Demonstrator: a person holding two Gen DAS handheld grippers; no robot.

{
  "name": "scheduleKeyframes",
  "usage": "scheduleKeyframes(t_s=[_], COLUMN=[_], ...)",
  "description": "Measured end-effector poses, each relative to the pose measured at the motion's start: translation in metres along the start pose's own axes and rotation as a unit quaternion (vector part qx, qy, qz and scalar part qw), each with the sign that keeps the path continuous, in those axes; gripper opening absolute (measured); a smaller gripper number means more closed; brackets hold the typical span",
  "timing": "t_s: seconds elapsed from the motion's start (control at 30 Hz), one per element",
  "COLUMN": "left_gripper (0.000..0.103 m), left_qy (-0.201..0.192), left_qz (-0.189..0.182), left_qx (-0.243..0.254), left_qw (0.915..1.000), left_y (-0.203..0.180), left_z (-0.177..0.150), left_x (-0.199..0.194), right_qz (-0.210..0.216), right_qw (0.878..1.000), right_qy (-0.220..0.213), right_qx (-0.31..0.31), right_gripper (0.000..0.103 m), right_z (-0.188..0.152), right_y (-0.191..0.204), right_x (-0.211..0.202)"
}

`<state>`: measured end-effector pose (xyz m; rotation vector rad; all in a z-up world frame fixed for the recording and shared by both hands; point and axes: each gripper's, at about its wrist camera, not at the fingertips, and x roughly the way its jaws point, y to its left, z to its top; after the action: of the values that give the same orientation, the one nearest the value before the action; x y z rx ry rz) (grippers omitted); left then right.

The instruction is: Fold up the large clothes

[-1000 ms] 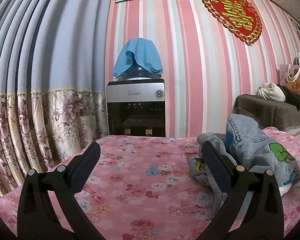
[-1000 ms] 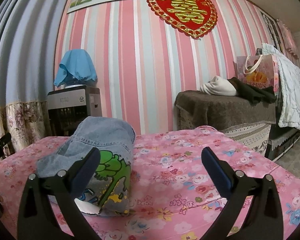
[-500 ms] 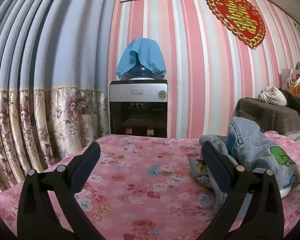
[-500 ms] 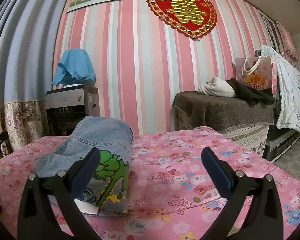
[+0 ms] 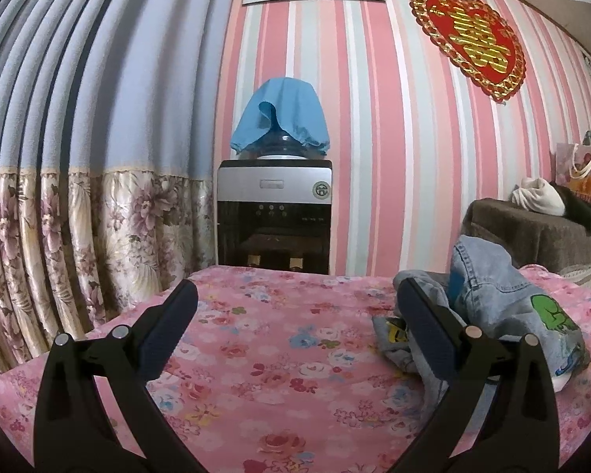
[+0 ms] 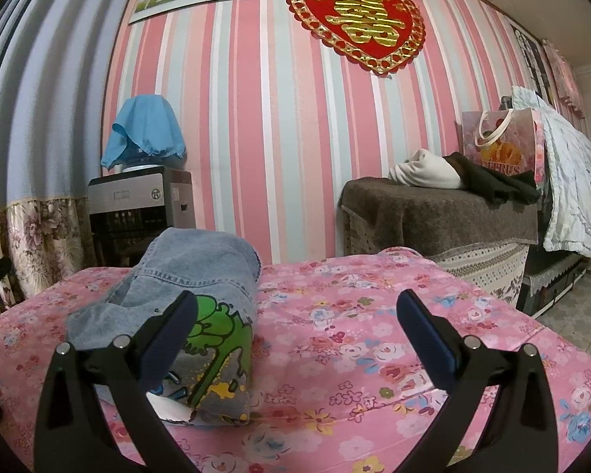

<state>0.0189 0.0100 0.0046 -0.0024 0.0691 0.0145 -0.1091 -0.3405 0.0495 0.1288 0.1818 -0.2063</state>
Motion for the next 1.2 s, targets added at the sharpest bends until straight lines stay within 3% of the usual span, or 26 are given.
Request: scheduleKeyframes(t_s=[0.2, 1.2], left_gripper=[0.100, 0.100], left_qy=[-0.005, 0.047], left_qz=[0.030, -0.013], left_qx=[0.014, 0.022], left_qw=[0.9994, 0.9986], left_y=[-0.004, -0.009], left_z=[0.000, -0.005], left_x=[-0.002, 0.019], right_qz=[-0.004, -0.001], right_qw=[1.000, 1.000], right_qy=[0.003, 0.007], right_qx=[0.003, 0.007], right_gripper=[0.101, 0.101], right_z=[-0.002, -0.002], right_y=[-0.004, -0.003], right_x=[-0.001, 0.000])
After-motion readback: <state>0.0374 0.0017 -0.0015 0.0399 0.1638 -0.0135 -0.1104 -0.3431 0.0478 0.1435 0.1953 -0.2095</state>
